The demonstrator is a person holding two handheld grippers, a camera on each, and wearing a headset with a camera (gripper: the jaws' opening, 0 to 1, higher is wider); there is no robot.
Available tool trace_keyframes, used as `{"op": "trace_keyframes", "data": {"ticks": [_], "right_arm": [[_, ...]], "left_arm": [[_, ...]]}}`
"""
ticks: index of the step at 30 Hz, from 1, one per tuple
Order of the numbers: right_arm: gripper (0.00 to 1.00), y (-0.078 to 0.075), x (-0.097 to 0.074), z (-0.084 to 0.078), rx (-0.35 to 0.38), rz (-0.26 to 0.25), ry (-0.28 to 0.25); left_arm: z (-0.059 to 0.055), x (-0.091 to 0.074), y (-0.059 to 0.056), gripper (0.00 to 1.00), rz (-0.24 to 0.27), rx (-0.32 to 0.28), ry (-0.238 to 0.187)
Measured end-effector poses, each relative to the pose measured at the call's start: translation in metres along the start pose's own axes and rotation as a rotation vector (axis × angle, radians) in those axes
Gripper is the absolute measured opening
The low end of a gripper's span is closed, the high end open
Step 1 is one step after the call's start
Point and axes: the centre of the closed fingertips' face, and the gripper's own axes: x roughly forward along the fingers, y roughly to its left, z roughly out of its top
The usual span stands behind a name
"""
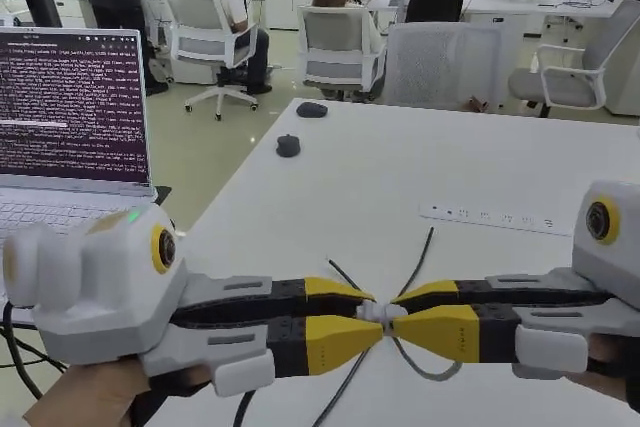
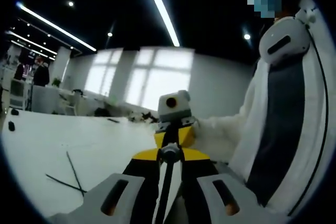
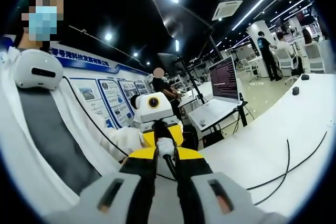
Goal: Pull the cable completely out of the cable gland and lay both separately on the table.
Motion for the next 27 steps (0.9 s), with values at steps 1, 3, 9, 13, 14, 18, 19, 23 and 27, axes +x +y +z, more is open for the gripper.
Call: {"op": "trace_keyframes", "data": {"ticks": [1, 3, 9, 13, 14, 18, 19, 23, 27], "right_arm": [[0.12, 0.0005, 0.0001, -0.0016, 0.003, 0.001, 0.008], [0.12, 0.0012, -0.0001, -0.0008, -0.005, 0.004, 0.001], [0.12, 0.0014, -0.0019, -0.0016, -0.009, 0.012, 0.008], [0.12, 0.0009, -0.0028, 0.0002, -0.017, 0.021, 0.007], [0.12, 0.0007, -0.0027, -0.0002, -0.011, 0.024, 0.013], [0.12, 0.0015, -0.0009, -0.0022, -0.04, 0.021, 0.052], [0.12, -0.0008, -0.0009, -0.0051, -0.086, -0.002, 0.091], [0.11, 0.0, 0.0018, -0.007, -0.142, -0.024, 0.156], [0.1, -0.0012, 0.0031, -0.0036, -0.182, -0.055, 0.176]], "left_arm": [[0.0, 0.0002, -0.0007, 0.15, -0.003, 0.005, 0.001], [0.0013, 0.0003, -0.0005, 0.14, -0.007, 0.013, -0.004], [0.0027, 0.0022, -0.0001, 0.14, -0.013, 0.031, -0.003], [0.0045, 0.0028, 0.0008, 0.14, -0.012, 0.037, -0.012], [0.0042, 0.0028, 0.0011, 0.14, -0.012, 0.037, -0.011], [0.0035, 0.0022, 0.0015, 0.14, -0.009, 0.028, -0.011], [0.002, 0.0017, 0.0024, 0.14, -0.003, 0.017, -0.005], [-0.0004, -0.0003, 0.0038, 0.14, 0.005, -0.096, -0.007], [0.0023, -0.0018, 0.0074, 0.14, 0.015, -0.086, -0.029]]}}
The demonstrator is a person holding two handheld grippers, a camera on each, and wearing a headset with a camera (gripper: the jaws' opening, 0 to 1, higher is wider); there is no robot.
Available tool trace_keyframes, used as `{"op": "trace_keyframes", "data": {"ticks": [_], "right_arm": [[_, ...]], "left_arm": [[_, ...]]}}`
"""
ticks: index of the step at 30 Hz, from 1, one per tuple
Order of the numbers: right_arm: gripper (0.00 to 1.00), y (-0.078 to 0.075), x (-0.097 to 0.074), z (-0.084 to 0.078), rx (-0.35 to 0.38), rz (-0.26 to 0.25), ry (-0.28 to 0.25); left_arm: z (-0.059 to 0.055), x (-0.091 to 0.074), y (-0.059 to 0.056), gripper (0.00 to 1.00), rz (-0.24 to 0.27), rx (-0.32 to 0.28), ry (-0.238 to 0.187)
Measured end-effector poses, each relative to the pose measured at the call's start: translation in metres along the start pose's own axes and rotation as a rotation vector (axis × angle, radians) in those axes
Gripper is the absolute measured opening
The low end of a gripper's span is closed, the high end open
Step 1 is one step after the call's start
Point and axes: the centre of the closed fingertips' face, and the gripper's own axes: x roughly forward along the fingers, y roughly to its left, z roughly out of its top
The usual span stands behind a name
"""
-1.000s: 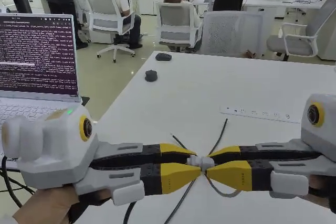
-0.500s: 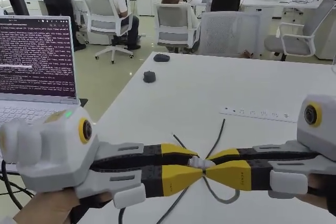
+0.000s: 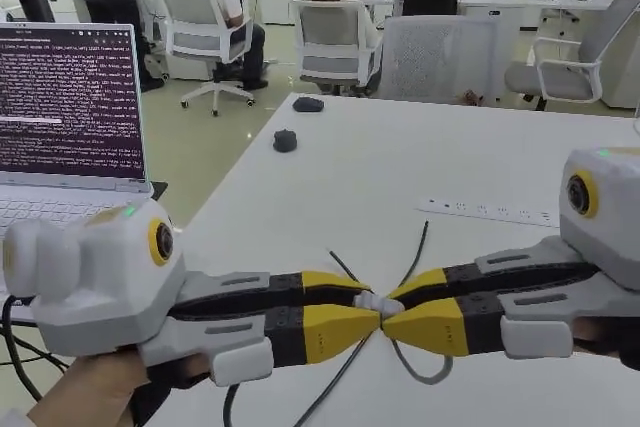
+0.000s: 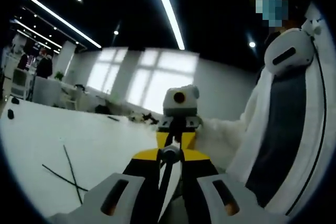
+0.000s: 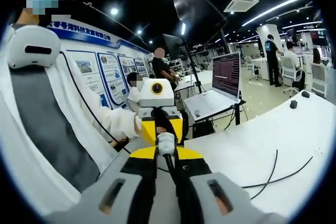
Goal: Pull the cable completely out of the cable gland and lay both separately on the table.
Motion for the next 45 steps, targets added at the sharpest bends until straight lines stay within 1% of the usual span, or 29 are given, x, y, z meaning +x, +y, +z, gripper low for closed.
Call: {"op": "trace_keyframes", "data": {"ticks": [1, 2, 4, 5, 6, 9, 11, 17, 20, 22, 23, 24, 25, 26, 27, 28, 29, 30, 31, 32, 33, 34, 35, 38, 39, 41, 43, 44, 45], "right_arm": [[0.1, -0.001, 0.0, 0.0, -0.009, -0.006, 0.005], [0.1, -0.002, -0.001, -0.001, -0.041, -0.021, 0.019], [0.09, -0.003, -0.001, -0.005, -0.121, -0.045, 0.055], [0.09, -0.003, 0.0, -0.006, -0.147, -0.053, 0.064], [0.09, -0.003, -0.001, -0.006, -0.192, -0.068, 0.072], [0.1, -0.005, 0.0, -0.005, -0.331, -0.101, 0.097], [0.1, -0.006, 0.001, -0.004, -0.384, -0.124, 0.11], [0.1, -0.009, 0.0, -0.003, -0.405, -0.136, 0.098], [0.11, -0.011, 0.0, -0.003, -0.412, -0.14, 0.097], [0.11, -0.012, -0.001, -0.005, -0.399, -0.128, 0.092], [0.12, -0.012, -0.001, -0.005, -0.406, -0.127, 0.088], [0.12, -0.01, -0.002, -0.005, -0.433, -0.118, 0.072], [0.12, -0.009, -0.003, -0.005, -0.444, -0.117, 0.067], [0.12, -0.009, -0.005, -0.003, -0.448, -0.119, 0.056], [0.13, -0.007, -0.007, 0.002, -0.404, -0.11, 0.007], [0.17, -0.005, -0.008, 0.004, -0.341, -0.095, -0.018], [0.21, -0.005, -0.01, 0.008, -0.255, -0.082, -0.059], [0.23, -0.005, -0.012, 0.01, -0.213, -0.074, -0.084], [0.23, -0.008, -0.015, 0.012, -0.168, -0.076, -0.115], [0.22, -0.01, -0.016, 0.013, -0.163, -0.083, -0.136], [0.2, -0.012, -0.019, 0.014, -0.13, -0.084, -0.164], [0.19, -0.011, -0.02, 0.015, -0.095, -0.073, -0.184], [0.19, -0.008, -0.02, 0.016, -0.03, -0.045, -0.212], [0.23, -0.005, -0.019, 0.015, 0.055, 0.001, -0.245], [0.24, -0.005, -0.018, 0.014, 0.063, 0.008, -0.243], [0.23, -0.003, -0.016, 0.011, 0.068, 0.029, -0.237], [0.21, -0.002, -0.016, 0.013, 0.077, 0.045, -0.261], [0.21, -0.001, -0.016, 0.017, 0.121, 0.066, -0.287], [0.2, 0.0, -0.017, 0.018, 0.143, 0.076, -0.295]], "left_arm": [[0.0, 0.0, 0.001, 0.14, 0.003, -0.006, 0.001], [0.0, 0.001, 0.001, 0.14, 0.004, -0.006, 0.003], [-0.002, 0.002, 0.002, 0.14, 0.012, -0.023, 0.03], [-0.004, 0.002, 0.003, 0.14, 0.011, -0.037, 0.043], [-0.004, 0.002, 0.003, 0.14, 0.012, -0.04, 0.043], [-0.004, 0.001, 0.006, 0.14, 0.021, -0.085, 0.03], [-0.004, 0.001, 0.008, 0.14, 0.029, -0.101, 0.022], [-0.002, 0.001, 0.009, 0.15, 0.038, -0.136, 0.008], [-0.002, 0.001, 0.009, 0.15, 0.044, -0.123, 0.007], [-0.004, 0.001, 0.008, 0.15, 0.043, -0.12, 0.01], [-0.004, 0.002, 0.008, 0.15, 0.046, -0.115, 0.008], [-0.003, 0.002, 0.007, 0.15, 0.043, -0.107, 0.006], [-0.003, 0.003, 0.006, 0.15, 0.039, -0.094, 0.005], [-0.003, 0.003, 0.006, 0.15, 0.045, -0.056, 0.005], [-0.003, 0.003, 0.006, 0.15, 0.045, -0.033, 0.007], [-0.003, 0.003, 0.005, 0.15, 0.04, -0.007, 0.009], [-0.001, 0.002, 0.004, 0.15, 0.038, 0.043, -0.001], [0.001, 0.002, 0.003, 0.15, 0.038, 0.07, -0.007], [0.003, 0.002, 0.002, 0.15, 0.034, 0.099, -0.015], [0.004, 0.001, 0.0, 0.15, 0.026, 0.102, -0.018], [0.006, 0.001, -0.002, 0.15, 0.021, 0.123, -0.025], [0.007, 0.001, -0.002, 0.15, 0.021, 0.137, -0.029], [0.008, 0.002, -0.003, 0.15, 0.016, 0.151, -0.029], [0.01, 0.003, -0.006, 0.15, 0.01, 0.182, -0.034], [0.011, 0.003, -0.006, 0.15, 0.008, 0.186, -0.036], [0.014, 0.003, -0.007, 0.15, 0.004, 0.197, -0.052], [0.015, 0.003, -0.009, 0.15, -0.004, 0.202, -0.064], [0.015, 0.003, -0.01, 0.15, -0.006, 0.208, -0.065], [0.015, 0.003, -0.01, 0.15, -0.007, 0.21, -0.064]]}}
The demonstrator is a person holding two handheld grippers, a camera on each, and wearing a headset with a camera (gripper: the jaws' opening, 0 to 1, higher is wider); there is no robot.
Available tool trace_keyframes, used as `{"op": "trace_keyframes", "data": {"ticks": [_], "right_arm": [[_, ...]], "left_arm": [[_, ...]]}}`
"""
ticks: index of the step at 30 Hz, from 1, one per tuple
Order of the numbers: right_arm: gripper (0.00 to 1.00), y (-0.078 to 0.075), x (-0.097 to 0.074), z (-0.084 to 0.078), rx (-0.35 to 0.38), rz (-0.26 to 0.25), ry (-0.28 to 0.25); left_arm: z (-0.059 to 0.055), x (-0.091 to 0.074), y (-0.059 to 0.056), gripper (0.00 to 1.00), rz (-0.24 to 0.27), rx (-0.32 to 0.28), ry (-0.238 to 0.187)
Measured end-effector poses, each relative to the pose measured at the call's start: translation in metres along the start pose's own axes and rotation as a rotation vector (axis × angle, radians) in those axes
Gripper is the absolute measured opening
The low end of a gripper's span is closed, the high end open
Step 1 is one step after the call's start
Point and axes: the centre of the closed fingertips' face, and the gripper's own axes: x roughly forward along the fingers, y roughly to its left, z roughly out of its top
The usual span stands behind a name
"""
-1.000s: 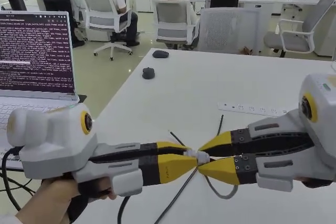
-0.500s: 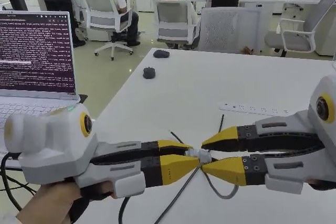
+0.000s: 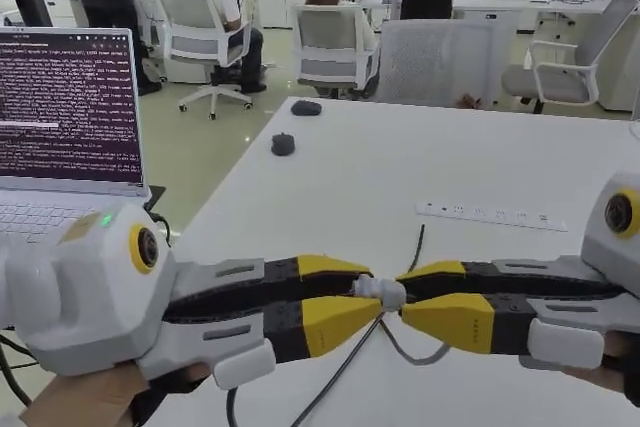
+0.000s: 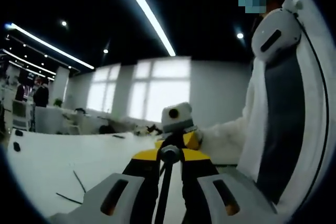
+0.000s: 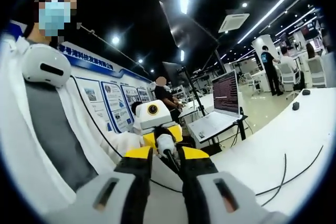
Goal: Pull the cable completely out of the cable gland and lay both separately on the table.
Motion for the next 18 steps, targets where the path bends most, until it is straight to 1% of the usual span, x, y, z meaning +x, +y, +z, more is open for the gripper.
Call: {"op": "trace_keyframes", "data": {"ticks": [2, 6, 9, 14, 18], "right_arm": [[0.18, -0.0007, -0.0002, -0.0005, 0.007, 0.008, 0.005], [0.15, 0.0035, 0.0028, -0.0063, -0.026, 0.028, 0.056], [0.12, 0.0067, 0.0037, -0.0056, -0.02, 0.05, 0.061], [0.12, 0.0056, 0.0036, -0.0063, -0.018, 0.044, 0.075], [0.12, 0.0045, 0.0042, -0.0074, -0.059, 0.024, 0.088]], "left_arm": [[-0.0007, 0.0001, -0.0007, 0.15, -0.003, 0.008, 0.006], [-0.0007, 0.0009, -0.0041, 0.15, -0.02, 0.021, 0.012], [0.0, 0.0032, -0.0061, 0.15, -0.028, 0.022, 0.009], [0.0, 0.0039, -0.0043, 0.15, -0.028, 0.017, 0.006], [-0.0015, 0.0035, -0.002, 0.15, -0.023, 0.006, 0.012]]}}
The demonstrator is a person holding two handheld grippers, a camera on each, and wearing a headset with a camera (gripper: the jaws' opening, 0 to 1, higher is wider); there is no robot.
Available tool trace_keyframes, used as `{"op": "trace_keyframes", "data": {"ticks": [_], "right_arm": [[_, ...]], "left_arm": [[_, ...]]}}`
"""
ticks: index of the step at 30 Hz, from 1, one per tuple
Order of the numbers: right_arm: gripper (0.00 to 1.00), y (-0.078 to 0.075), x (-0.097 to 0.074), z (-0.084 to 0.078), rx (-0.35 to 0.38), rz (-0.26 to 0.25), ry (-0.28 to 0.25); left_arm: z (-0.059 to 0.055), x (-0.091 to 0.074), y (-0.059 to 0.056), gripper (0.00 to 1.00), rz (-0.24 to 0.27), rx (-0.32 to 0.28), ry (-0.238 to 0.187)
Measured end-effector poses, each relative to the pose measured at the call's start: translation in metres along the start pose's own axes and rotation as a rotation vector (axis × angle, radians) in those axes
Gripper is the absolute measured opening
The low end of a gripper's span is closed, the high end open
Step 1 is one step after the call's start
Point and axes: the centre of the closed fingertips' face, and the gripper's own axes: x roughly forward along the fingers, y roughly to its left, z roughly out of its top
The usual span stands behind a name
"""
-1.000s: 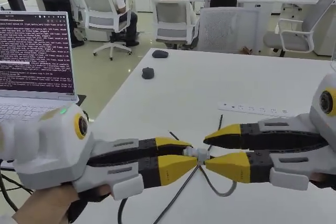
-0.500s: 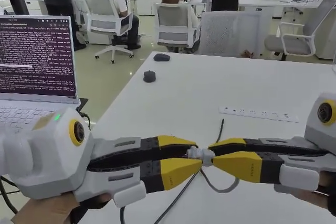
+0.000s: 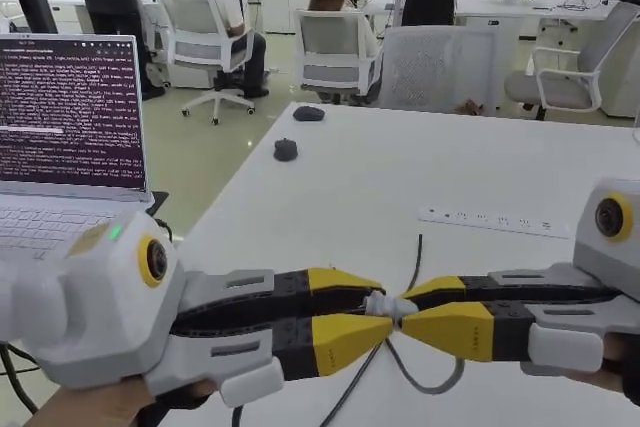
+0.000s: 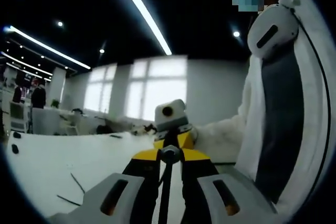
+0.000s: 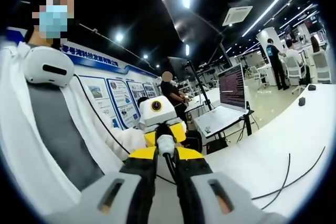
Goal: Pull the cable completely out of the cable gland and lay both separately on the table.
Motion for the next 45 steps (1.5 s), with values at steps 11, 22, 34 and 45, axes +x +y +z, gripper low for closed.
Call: {"op": "trace_keyframes", "data": {"ticks": [11, 22, 34, 45], "right_arm": [[0.11, -0.003, 0.005, -0.002, -0.325, -0.082, 0.096], [0.11, -0.004, 0.007, -0.002, -0.534, -0.115, 0.128], [0.1, -0.018, -0.008, -0.021, -0.382, -0.142, 0.144], [0.03, -0.017, -0.009, -0.024, -0.347, -0.152, 0.119]], "left_arm": [[-0.004, -0.004, 0.009, 0.15, 0.021, -0.167, 0.003], [-0.005, -0.005, 0.011, 0.15, 0.026, -0.3, 0.004], [-0.011, -0.002, 0.006, 0.15, 0.019, -0.249, 0.03], [-0.023, 0.006, 0.001, 0.2, 0.008, -0.073, 0.098]]}}
